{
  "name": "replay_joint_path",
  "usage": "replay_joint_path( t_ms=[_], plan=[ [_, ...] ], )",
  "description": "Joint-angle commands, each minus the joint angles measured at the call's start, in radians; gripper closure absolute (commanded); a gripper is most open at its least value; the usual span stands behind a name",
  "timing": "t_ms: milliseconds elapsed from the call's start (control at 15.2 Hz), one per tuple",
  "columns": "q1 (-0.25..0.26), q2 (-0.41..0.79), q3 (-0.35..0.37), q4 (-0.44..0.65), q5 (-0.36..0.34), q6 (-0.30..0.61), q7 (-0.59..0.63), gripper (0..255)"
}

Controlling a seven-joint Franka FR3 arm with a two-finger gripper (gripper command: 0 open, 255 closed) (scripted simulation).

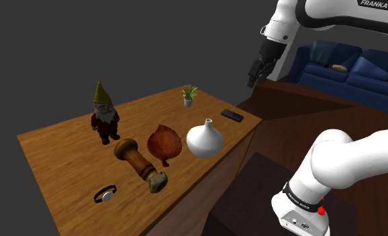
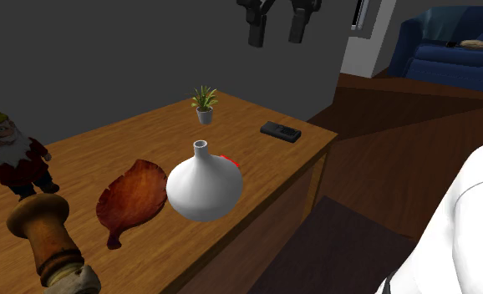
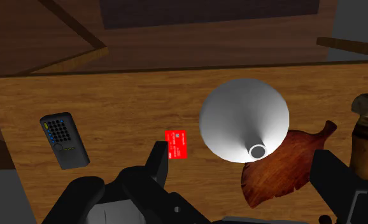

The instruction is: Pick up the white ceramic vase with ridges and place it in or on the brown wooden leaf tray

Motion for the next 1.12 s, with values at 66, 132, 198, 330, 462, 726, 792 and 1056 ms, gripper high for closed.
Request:
replay_joint_path(
  t_ms=[66,132,198,330,462,726,792,1056],
  plan=[
    [0.004,0.02,0.007,-0.014,0.003,0.029,0.005,0],
    [0.008,0.041,0.014,-0.026,0.005,0.058,0.01,0],
    [0.012,0.063,0.021,-0.038,0.007,0.086,0.015,0],
    [0.02,0.11,0.035,-0.057,0.011,0.144,0.025,0],
    [0.028,0.163,0.049,-0.071,0.015,0.201,0.034,0],
    [0.042,0.28,0.076,-0.084,0.019,0.312,0.054,0],
    [0.046,0.312,0.082,-0.084,0.019,0.339,0.06,0],
    [0.057,0.446,0.108,-0.072,0.017,0.442,0.082,0]
  ],
)
